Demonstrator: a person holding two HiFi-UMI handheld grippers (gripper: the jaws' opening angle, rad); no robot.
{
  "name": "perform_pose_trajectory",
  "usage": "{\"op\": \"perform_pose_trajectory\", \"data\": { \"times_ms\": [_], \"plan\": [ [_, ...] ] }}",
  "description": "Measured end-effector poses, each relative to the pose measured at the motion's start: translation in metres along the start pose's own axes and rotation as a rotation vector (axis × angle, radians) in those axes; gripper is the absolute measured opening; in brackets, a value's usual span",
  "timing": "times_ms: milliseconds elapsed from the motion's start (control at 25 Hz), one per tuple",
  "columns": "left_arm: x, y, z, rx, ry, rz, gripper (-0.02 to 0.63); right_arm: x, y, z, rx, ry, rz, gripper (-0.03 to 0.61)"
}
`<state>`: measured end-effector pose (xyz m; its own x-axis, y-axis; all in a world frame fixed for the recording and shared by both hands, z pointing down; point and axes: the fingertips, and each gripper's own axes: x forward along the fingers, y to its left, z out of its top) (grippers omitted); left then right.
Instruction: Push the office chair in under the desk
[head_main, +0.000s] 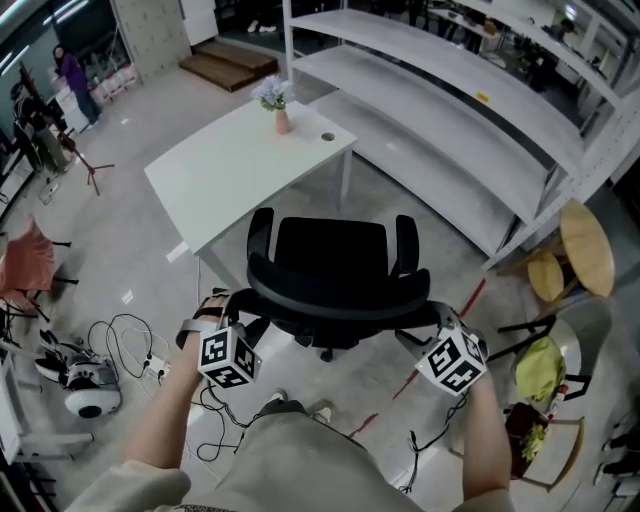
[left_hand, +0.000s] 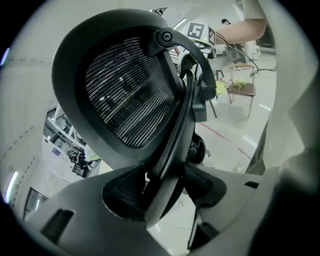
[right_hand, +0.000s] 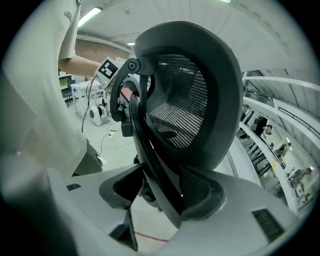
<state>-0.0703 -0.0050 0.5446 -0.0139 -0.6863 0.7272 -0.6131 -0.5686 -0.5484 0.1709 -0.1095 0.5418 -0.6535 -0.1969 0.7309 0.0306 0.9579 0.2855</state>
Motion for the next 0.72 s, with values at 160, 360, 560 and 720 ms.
{"op": "perform_pose_trajectory", "data": {
  "times_ms": [160, 360, 560, 720],
  "plan": [
    [-0.001, -0.003, 0.005, 0.004, -0.001, 0.011, 0.235, -0.002, -0.006, -0.003, -0.025, -0.015, 0.005, 0.236],
    [-0.001, -0.005, 0.015, 0.007, -0.022, 0.053, 0.233, 0.000, -0.021, -0.008, -0.043, -0.030, 0.006, 0.245],
    [0.005, -0.004, 0.021, -0.037, -0.001, 0.076, 0.239, 0.008, -0.037, -0.011, -0.070, -0.053, 0.052, 0.247],
    [0.014, 0.001, 0.030, -0.068, 0.014, 0.090, 0.241, 0.012, -0.059, -0.015, -0.109, -0.069, 0.088, 0.242]
  ]
}}
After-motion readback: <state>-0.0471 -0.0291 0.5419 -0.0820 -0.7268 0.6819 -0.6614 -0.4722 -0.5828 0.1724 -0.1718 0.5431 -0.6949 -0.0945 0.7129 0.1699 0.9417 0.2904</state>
